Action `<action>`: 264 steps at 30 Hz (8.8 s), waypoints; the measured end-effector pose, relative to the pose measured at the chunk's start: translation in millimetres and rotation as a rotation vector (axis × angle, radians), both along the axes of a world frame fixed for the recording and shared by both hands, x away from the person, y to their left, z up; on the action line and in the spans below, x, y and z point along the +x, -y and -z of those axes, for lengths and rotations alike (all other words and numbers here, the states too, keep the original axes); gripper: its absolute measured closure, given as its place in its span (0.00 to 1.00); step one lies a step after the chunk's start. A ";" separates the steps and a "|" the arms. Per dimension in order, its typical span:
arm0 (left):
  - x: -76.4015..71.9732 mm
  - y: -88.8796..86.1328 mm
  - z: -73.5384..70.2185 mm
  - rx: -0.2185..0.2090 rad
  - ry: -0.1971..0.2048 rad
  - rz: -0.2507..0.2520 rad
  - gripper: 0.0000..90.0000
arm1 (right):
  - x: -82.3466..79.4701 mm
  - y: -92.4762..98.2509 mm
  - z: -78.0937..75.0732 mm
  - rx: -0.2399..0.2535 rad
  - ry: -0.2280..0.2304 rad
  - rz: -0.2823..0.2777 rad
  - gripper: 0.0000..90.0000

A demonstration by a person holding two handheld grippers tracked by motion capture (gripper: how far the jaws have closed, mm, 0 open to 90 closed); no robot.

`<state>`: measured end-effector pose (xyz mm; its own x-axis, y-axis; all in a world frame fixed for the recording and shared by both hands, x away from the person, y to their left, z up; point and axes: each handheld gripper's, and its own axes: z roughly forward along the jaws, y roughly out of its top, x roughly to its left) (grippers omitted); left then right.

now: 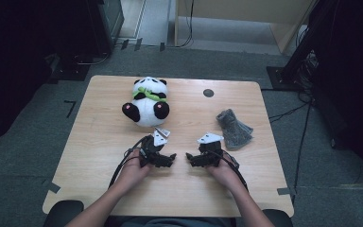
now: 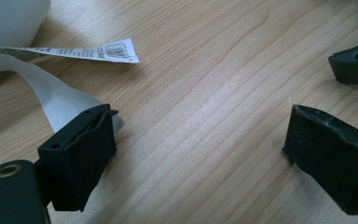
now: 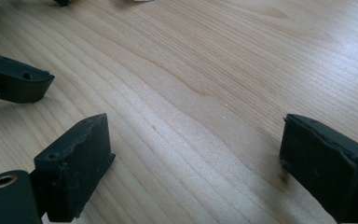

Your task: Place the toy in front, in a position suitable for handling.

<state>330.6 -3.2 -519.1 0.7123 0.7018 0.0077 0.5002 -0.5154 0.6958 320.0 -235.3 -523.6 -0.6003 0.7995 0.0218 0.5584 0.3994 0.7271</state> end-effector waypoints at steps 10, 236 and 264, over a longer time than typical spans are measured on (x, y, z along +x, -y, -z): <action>-0.4 0.5 0.1 0.000 0.001 -0.006 0.09 | 0.0 0.0 -0.1 -0.001 0.000 -0.001 0.10; 38.9 -25.0 -112.7 -0.158 -0.061 0.034 0.85 | -15.0 12.3 -69.5 0.221 0.060 -0.175 0.79; 14.9 1.2 -111.2 -0.243 -0.063 0.087 0.89 | 19.8 34.7 -55.2 0.201 0.094 -0.024 0.69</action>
<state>345.5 -4.4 -407.9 0.7639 0.6137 -0.1996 0.5074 -0.3801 0.7734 339.8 -270.0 -468.4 -0.6258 0.7703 0.1221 0.4766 0.2538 0.8417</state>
